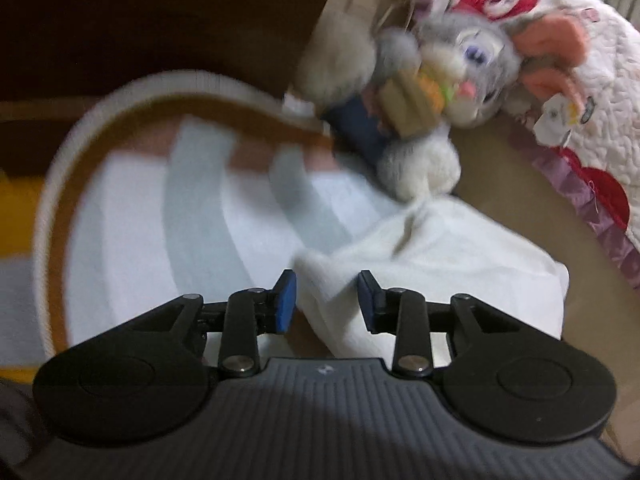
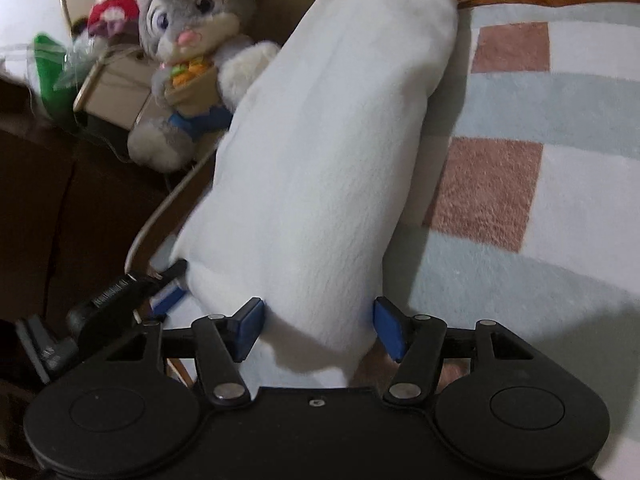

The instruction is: Fold clothes

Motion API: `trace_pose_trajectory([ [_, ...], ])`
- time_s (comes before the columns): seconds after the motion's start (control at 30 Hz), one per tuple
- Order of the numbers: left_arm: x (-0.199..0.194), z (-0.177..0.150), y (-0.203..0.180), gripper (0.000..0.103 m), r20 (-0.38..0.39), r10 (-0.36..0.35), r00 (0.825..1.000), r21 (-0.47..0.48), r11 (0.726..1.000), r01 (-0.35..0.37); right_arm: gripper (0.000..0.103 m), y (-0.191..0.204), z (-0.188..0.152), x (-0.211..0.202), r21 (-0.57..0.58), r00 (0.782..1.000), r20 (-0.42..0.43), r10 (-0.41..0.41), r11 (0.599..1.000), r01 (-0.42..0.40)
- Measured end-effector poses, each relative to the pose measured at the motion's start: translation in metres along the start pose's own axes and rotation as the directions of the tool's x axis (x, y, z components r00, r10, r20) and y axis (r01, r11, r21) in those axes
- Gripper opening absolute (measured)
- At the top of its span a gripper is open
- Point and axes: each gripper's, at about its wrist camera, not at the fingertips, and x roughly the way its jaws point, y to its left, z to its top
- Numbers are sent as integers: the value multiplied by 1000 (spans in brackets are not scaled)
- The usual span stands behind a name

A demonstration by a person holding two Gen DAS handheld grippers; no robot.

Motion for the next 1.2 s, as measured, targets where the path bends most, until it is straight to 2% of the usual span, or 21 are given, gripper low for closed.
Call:
trace_pose_trajectory([
  [0.07, -16, 2, -9, 32, 69, -42, 997, 47, 998, 39, 66, 8, 2, -10, -60, 1000, 3, -4, 998, 4],
  [0.13, -21, 4, -19, 32, 66, -137, 988, 90, 987, 131, 66, 5, 11, -26, -48, 997, 68, 21, 999, -18],
  [0.23, 0, -5, -29, 31, -41, -233, 972, 93, 967, 236, 67, -12, 28, -47, 36, 982, 185, 30, 999, -37],
  [0.27, 9, -10, -31, 31, -84, -253, 964, 84, 962, 260, 72, -20, 35, -51, 80, 975, 223, 18, 996, -37],
  [0.33, 30, -22, -28, 32, -169, -222, 960, 54, 971, 234, 77, -37, 49, -49, 145, 967, 252, -24, 989, -13],
  [0.43, 44, -28, -15, 34, -182, -222, 958, -9, 975, 224, 77, -57, 69, -36, 216, 962, 267, -58, 976, -1],
  [0.5, 48, -21, -7, 31, -199, -237, 951, -76, 971, 226, 77, -68, 81, -23, 251, 961, 269, -64, 968, -6],
  [0.53, 48, -18, -5, 29, -201, -232, 952, -85, 972, 218, 77, -74, 86, -18, 266, 963, 265, -54, 964, -19],
  [0.6, 51, -19, -1, 17, -206, -213, 955, -81, 976, 201, 78, -86, 93, -8, 292, 967, 255, -27, 955, -51],
  [0.67, 54, -19, 4, 15, -213, -213, 954, -111, 975, 193, 78, -92, 100, 4, 310, 961, 276, 12, 945, -101],
  [0.73, 56, -19, 8, 14, -217, -223, 950, -154, 969, 192, 78, -91, 111, 12, 301, 957, 289, 5, 949, -95],
  [0.9, 54, -20, 4, 13, -216, -203, 955, -95, 978, 186, 83, -86, 149, 31, 250, 945, 327, -10, 965, -76],
  [0.93, 53, -19, 3, 13, -216, -202, 955, -92, 978, 186, 74, -83, 156, 31, 235, 938, 347, -10, 969, -76],
  [0.97, 54, -19, 3, 13, -217, -202, 955, -91, 978, 186, 55, -80, 162, 30, 220, 931, 366, -10, 973, -76],
  [1.07, 54, -20, 2, 13, -210, -187, 960, -82, 982, 173, 49, -55, 167, 15, 42, 890, 445, 97, 991, -129],
  [1.1, 53, -21, 0, 13, -208, -185, 960, -72, 982, 174, 48, -51, 168, 14, 7, 891, 444, 97, 994, -112],
  [1.2, 50, -21, -8, 13, -201, -172, 965, -26, 985, 170, 50, -49, 175, 24, -43, 928, 366, -72, 995, 94],
])
